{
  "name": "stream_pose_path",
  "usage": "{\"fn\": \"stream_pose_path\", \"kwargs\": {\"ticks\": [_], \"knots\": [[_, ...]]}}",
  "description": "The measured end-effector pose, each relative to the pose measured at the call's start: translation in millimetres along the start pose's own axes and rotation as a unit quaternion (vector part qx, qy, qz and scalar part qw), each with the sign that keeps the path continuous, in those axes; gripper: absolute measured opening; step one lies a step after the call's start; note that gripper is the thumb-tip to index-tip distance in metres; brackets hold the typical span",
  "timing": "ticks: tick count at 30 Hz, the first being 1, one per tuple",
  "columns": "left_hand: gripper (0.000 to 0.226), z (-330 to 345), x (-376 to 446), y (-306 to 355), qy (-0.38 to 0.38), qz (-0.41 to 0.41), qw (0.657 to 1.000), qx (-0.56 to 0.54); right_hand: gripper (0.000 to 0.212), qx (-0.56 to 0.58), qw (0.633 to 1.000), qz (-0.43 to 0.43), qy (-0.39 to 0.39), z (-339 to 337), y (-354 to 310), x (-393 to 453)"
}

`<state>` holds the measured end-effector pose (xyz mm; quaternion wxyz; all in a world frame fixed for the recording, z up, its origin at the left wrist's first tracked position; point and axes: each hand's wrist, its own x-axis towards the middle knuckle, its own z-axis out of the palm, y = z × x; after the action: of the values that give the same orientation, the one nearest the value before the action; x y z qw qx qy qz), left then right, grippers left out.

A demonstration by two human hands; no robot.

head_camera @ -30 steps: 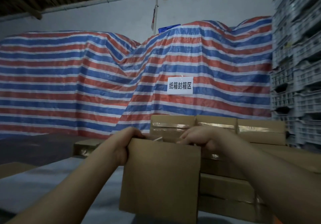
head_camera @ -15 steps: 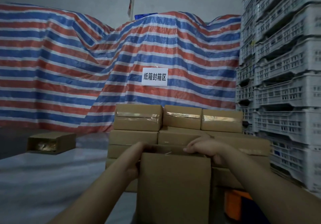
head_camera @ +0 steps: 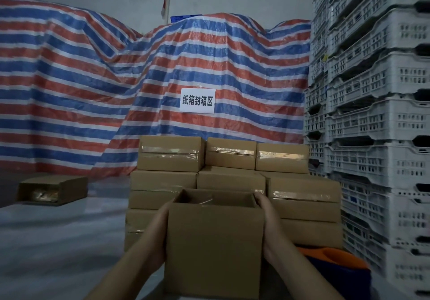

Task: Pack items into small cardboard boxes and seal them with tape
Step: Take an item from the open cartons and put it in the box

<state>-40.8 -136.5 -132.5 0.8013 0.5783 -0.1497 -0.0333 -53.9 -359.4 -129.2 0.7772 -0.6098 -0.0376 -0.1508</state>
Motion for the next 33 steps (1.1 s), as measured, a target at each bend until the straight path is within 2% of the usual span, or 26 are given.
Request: {"fn": "stream_pose_path", "kwargs": {"ticks": [12,15,18,19,22,24,29,33], "knots": [[0.032,-7,-2,-5,-0.012,0.006,1.0,0.002,0.029,0.038,0.996,-0.076,0.009,-1,17,-4],[0.043,-5,2,-6,0.001,-0.003,1.0,0.0,0.028,0.043,0.996,-0.078,0.002,1,16,-6],[0.039,-5,6,-6,0.068,0.019,0.997,-0.006,0.027,0.05,0.996,-0.076,-0.001,0,16,-6],[0.034,-7,7,-5,0.067,0.022,0.997,0.008,0.027,0.05,0.996,-0.076,-0.002,0,15,-6],[0.021,-11,3,-2,0.0,0.002,0.998,0.061,0.026,0.045,0.996,-0.08,-0.006,1,15,-7],[0.018,-13,3,1,-0.025,-0.007,0.997,0.073,0.026,0.045,0.996,-0.083,-0.004,1,14,-8],[0.029,-17,9,-2,-0.036,-0.014,0.997,0.067,0.028,0.061,0.996,-0.069,0.021,-1,27,-11],[0.023,-13,8,-13,-0.023,0.012,0.999,0.032,0.043,0.095,0.995,-0.008,0.01,-2,31,-12]]}}
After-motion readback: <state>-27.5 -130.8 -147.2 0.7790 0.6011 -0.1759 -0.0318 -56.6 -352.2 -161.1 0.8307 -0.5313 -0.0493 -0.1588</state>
